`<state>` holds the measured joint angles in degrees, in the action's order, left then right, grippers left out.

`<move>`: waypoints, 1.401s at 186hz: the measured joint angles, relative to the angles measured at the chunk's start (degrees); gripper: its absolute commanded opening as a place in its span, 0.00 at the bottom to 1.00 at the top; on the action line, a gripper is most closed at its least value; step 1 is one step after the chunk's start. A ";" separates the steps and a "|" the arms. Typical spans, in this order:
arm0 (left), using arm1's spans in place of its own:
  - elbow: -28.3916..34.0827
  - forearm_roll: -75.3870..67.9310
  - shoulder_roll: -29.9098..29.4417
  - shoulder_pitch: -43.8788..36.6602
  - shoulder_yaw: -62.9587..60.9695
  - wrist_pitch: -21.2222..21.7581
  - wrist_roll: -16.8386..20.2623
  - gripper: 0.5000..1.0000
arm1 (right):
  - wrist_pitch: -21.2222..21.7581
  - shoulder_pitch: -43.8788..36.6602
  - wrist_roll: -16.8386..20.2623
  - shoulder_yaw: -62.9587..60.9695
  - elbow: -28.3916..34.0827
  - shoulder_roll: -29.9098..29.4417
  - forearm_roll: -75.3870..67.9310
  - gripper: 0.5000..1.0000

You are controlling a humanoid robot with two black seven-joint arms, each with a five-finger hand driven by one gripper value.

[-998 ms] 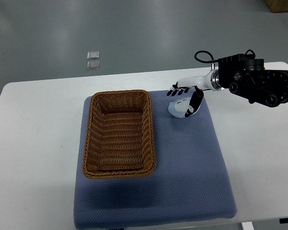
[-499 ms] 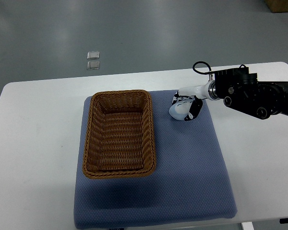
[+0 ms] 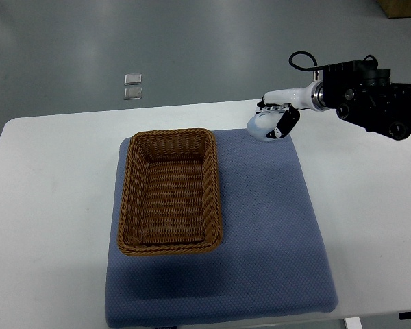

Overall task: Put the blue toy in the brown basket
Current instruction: 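Lift the toy with the right hand and carry it over the basket, then lower the toy into the basket and open the right hand fingers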

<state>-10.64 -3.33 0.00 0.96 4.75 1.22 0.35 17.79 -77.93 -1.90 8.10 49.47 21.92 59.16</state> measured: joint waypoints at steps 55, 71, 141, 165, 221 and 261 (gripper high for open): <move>-0.01 0.00 0.00 0.00 -0.04 -0.08 0.00 1.00 | 1.10 -7.97 0.21 0.09 6.70 -0.86 -7.86 0.29; 0.11 -0.01 0.00 -0.01 -0.08 -0.08 0.00 1.00 | 1.31 -10.24 0.21 0.36 7.00 -3.32 -8.83 0.31; 0.57 -0.01 0.00 0.01 -0.19 -0.07 0.00 1.00 | 1.92 -13.25 0.23 4.08 3.46 -19.96 -9.41 0.32; 0.34 -0.01 0.00 0.00 -0.19 -0.05 0.00 1.00 | 1.46 -11.20 0.23 4.75 1.31 -21.74 -9.35 0.32; 0.10 -0.01 0.00 0.00 -0.20 -0.05 -0.08 1.00 | -0.27 -6.42 0.19 4.75 -1.72 -21.92 -9.33 0.35; 0.13 -0.01 0.00 0.01 -0.20 -0.05 -0.09 1.00 | -1.88 -2.25 0.14 4.31 -3.34 -21.92 -9.33 0.37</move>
<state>-10.52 -3.34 0.00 0.98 4.56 1.17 0.26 15.91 -80.18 -1.75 12.41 46.12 0.00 49.83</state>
